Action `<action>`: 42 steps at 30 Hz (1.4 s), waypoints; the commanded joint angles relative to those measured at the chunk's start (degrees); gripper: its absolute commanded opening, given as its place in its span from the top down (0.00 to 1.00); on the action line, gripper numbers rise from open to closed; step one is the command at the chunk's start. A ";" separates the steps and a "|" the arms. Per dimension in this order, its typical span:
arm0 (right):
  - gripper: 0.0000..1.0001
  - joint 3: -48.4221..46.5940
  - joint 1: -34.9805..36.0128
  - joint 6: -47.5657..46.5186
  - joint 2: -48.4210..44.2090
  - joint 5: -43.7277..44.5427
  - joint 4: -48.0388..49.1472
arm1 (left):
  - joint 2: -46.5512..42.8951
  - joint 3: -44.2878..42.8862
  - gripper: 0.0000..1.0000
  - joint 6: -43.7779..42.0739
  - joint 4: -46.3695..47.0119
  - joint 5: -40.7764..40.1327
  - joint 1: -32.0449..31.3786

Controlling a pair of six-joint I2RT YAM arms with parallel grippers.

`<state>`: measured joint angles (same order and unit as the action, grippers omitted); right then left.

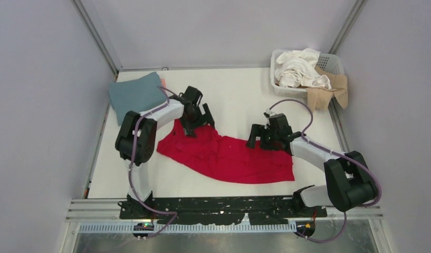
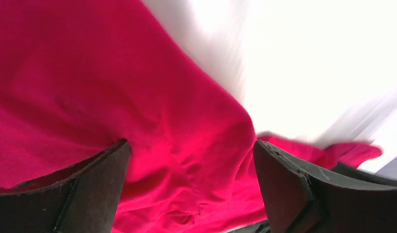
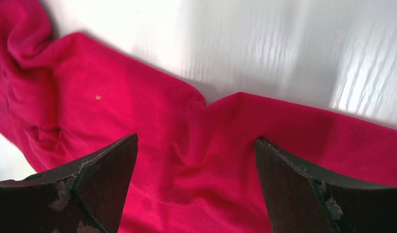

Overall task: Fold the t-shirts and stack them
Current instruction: Rotate the tshirt 75 degrees

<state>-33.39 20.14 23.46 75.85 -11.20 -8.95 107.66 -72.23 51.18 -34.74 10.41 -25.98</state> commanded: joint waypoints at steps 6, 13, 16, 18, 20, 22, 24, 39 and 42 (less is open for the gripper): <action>0.05 -13.84 -1.89 1.12 11.78 9.14 -2.76 | 26.43 -42.78 0.00 -8.44 -14.90 0.41 7.24; 0.05 -9.04 -2.12 0.32 10.53 -0.74 -4.72 | 34.11 -54.83 0.00 -10.72 -15.56 8.52 8.40; 0.05 -4.02 2.63 -0.45 7.28 -3.64 -8.11 | 34.76 -54.81 0.00 -10.35 -13.97 10.92 8.27; 0.05 -1.41 6.56 0.40 4.71 -4.31 -9.83 | 34.40 -53.83 0.00 -10.19 -12.12 12.52 8.20; 0.05 1.54 10.32 2.00 1.36 -6.23 -9.91 | 34.20 -53.30 0.00 -10.55 -9.53 13.09 7.54; 0.05 3.88 14.18 3.15 -2.25 -8.08 -10.14 | 35.27 -55.81 0.00 -11.40 -9.25 14.09 6.49; 0.05 5.19 18.59 3.58 -5.57 -8.34 -11.39 | 36.86 -59.05 0.00 -12.14 -10.02 15.78 5.15; 0.05 -3.33 43.98 7.30 -13.54 11.55 -21.95 | 36.34 -64.85 0.00 -20.29 -11.10 13.19 2.59; 0.05 -7.43 43.90 5.75 -16.91 26.21 -25.49 | 32.53 -65.34 0.00 -20.85 -11.22 12.66 2.63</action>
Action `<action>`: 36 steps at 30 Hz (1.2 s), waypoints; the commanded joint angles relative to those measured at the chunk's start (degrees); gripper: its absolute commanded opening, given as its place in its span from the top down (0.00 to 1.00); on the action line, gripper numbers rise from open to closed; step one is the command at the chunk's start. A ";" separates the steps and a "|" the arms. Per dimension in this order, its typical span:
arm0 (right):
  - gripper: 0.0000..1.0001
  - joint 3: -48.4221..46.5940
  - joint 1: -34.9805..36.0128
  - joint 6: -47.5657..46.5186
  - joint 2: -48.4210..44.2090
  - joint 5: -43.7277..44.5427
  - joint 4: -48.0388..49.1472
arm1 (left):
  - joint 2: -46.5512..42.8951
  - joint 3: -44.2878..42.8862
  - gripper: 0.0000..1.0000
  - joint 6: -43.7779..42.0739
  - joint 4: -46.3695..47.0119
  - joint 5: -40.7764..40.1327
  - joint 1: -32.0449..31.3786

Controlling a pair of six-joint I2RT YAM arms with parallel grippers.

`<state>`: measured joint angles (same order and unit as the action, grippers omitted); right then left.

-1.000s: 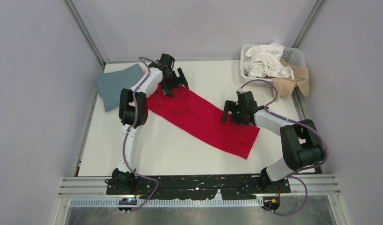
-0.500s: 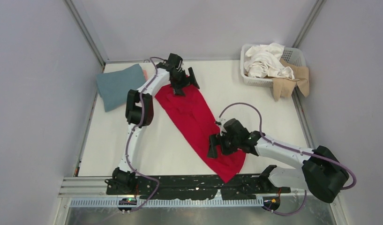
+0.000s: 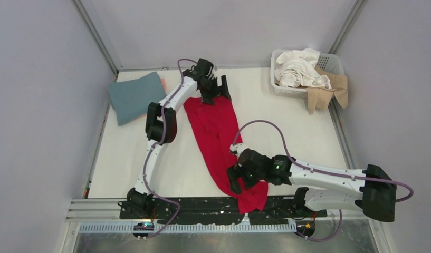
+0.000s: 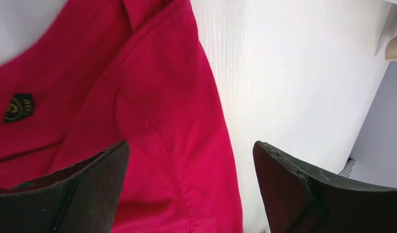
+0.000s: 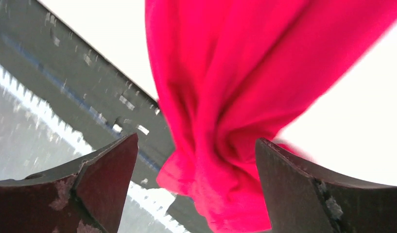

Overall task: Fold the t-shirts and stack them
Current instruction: Rotate the tshirt 75 degrees

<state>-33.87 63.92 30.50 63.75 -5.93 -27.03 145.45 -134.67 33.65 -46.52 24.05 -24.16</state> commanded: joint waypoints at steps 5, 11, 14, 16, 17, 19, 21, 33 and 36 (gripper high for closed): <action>0.05 -10.77 -1.28 -8.47 -2.74 20.67 1.33 | -19.97 7.31 0.00 -7.21 -1.75 -8.13 0.87; 0.05 -17.67 -7.36 -14.41 14.75 14.22 2.95 | -49.36 50.04 0.00 -3.68 11.22 -21.95 2.41; 0.05 -21.39 -10.69 -15.84 21.12 12.86 4.39 | -59.57 65.96 0.00 0.90 15.23 -26.97 2.50; 0.05 -24.21 -11.11 -16.78 25.37 13.80 5.45 | -65.59 74.12 0.00 2.75 16.69 -29.02 2.52; 0.05 -25.14 -11.26 -17.12 28.23 13.90 5.61 | -67.80 77.44 0.00 3.42 16.72 -30.13 2.54; 0.05 -27.54 -11.46 -17.74 32.07 12.76 6.58 | -71.10 82.48 0.01 5.29 15.90 -31.93 2.52; 0.05 -30.44 -11.82 -17.45 35.81 11.87 7.20 | -73.60 87.06 0.00 7.61 15.62 -32.05 2.50; 0.05 -43.59 -16.77 -9.54 52.34 11.42 5.81 | -77.35 92.48 0.00 9.11 14.51 -33.72 2.53; 0.05 -50.28 -17.09 -7.31 57.64 16.42 2.63 | -78.05 92.13 0.00 8.95 14.20 -34.29 2.54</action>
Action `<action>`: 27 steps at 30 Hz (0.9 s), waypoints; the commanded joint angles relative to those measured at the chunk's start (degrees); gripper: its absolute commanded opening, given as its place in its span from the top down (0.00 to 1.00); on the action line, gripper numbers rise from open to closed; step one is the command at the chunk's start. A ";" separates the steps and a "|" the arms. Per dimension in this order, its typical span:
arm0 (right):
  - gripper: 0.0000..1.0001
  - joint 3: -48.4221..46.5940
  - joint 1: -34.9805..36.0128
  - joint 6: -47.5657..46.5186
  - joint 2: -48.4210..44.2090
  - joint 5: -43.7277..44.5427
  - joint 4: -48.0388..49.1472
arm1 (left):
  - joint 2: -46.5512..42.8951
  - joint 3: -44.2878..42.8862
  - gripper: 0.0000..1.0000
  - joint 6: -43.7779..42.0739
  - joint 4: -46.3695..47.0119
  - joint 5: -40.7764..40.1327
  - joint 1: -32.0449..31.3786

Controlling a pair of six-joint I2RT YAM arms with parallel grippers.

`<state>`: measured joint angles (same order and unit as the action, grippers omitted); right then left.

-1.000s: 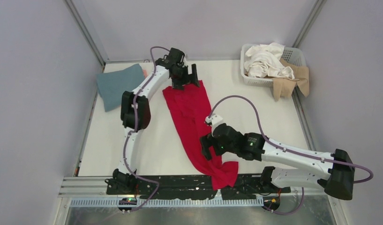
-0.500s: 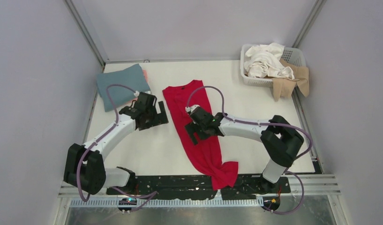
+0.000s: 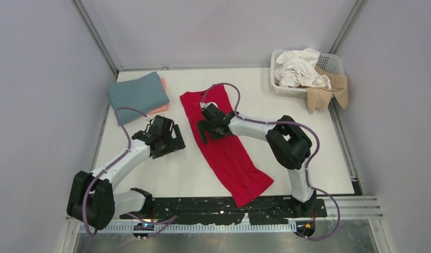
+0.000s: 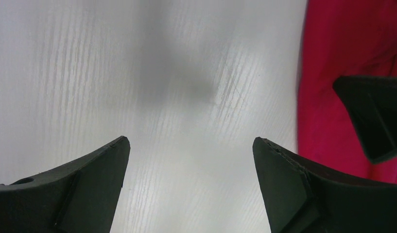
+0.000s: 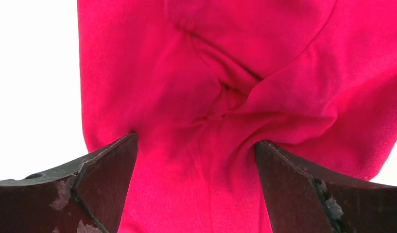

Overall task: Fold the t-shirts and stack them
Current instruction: Rotate the tshirt 75 degrees

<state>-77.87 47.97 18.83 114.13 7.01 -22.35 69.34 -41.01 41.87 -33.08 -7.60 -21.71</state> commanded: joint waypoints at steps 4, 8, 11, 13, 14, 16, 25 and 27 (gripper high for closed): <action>0.05 -17.20 -1.23 7.60 13.69 3.63 -4.67 | -2.29 -2.08 0.00 0.31 0.03 -4.15 0.09; 0.05 -27.62 -1.33 10.14 17.98 2.98 -6.47 | -2.55 -2.49 0.01 0.13 -0.22 -4.12 0.09; 0.05 -30.50 -1.57 9.53 16.97 2.06 -6.72 | -3.26 -2.37 0.00 -0.16 0.00 -0.60 -0.09; 0.05 -30.91 -1.65 6.71 13.75 1.64 -6.42 | -4.12 -2.20 0.00 -0.57 0.21 1.42 -0.99; 0.05 -30.89 -1.73 5.81 12.43 1.89 -6.66 | -4.67 -2.03 0.00 -0.71 0.13 1.78 -2.00; 0.05 -28.68 -1.91 3.85 7.50 3.68 -6.97 | -5.95 -1.95 0.00 -1.38 0.14 2.86 -5.03; 0.05 9.87 -6.54 9.64 -27.79 14.13 -1.00 | -3.48 -0.28 0.01 -1.95 10.52 14.58 -30.09; 0.05 18.38 -7.88 11.76 -34.21 15.51 -1.02 | -0.63 -1.88 0.02 -2.00 11.56 13.99 -34.97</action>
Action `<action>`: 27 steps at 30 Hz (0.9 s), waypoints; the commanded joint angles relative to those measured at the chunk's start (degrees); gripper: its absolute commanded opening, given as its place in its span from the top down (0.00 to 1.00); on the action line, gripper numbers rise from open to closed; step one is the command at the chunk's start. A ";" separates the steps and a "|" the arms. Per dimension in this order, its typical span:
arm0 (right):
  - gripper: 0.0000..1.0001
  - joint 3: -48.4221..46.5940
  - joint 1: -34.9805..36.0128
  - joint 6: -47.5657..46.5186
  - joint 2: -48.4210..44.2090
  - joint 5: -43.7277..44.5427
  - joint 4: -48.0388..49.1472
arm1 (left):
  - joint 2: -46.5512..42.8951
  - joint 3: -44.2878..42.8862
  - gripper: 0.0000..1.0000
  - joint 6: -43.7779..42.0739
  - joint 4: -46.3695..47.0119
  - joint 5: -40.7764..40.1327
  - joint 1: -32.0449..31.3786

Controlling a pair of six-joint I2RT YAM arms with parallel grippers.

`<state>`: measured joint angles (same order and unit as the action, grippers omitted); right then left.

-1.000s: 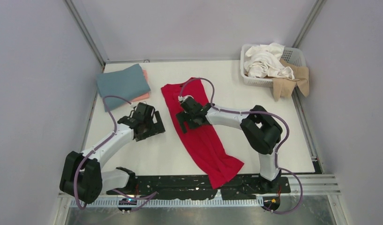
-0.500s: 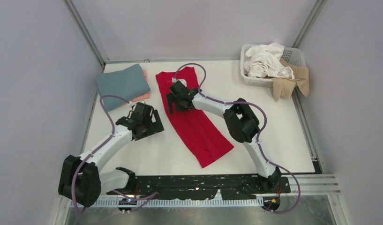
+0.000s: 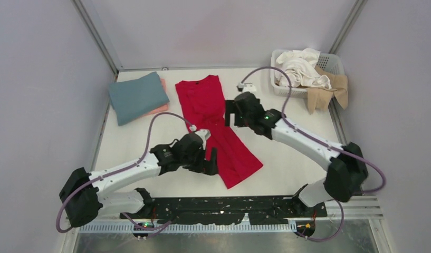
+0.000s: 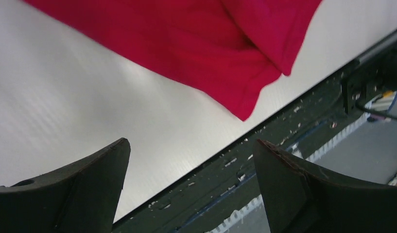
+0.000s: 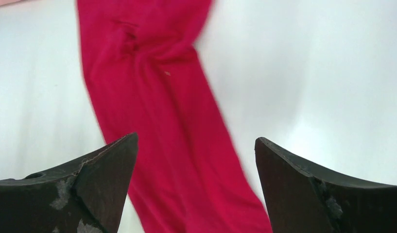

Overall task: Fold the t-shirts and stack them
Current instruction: Rotate the tshirt 75 degrees, then grab the bottom of the folded rectangular tshirt with both arms

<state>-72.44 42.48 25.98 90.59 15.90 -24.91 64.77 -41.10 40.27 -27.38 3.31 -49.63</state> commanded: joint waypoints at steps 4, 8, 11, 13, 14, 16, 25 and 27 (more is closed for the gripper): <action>0.05 26.53 -4.77 9.49 -22.23 9.18 1.49 | 10.58 -6.48 0.07 3.04 4.25 0.94 -12.43; 0.05 33.33 -5.35 12.23 -28.35 11.48 -0.76 | 16.85 -8.11 0.21 9.61 5.46 0.83 -13.86; 0.05 35.54 -5.39 12.63 -31.67 12.64 -0.74 | 20.05 -9.46 0.26 14.97 5.60 -1.62 -14.74; 0.05 36.00 -5.39 12.80 -33.04 13.18 -1.13 | 22.01 -9.61 0.32 18.29 6.56 -2.65 -15.56; 0.05 36.25 -5.39 12.83 -33.47 13.40 -1.07 | 22.69 -9.54 0.32 20.12 6.92 -2.77 -15.85; 0.05 37.33 -5.35 12.95 -34.59 13.71 -0.94 | 23.90 -9.53 0.33 22.99 8.44 -5.23 -16.52; 0.05 40.24 -5.42 13.98 -37.05 14.69 -0.33 | 27.18 -10.71 0.52 30.33 6.11 -9.61 -19.13; 0.05 40.68 -5.39 13.83 -37.14 14.42 0.22 | 28.19 -11.13 0.55 30.40 6.07 -9.04 -19.26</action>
<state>-32.14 37.28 38.20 54.70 28.25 -27.00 91.70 -50.39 67.26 -22.02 -3.81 -68.53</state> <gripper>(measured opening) 0.951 0.480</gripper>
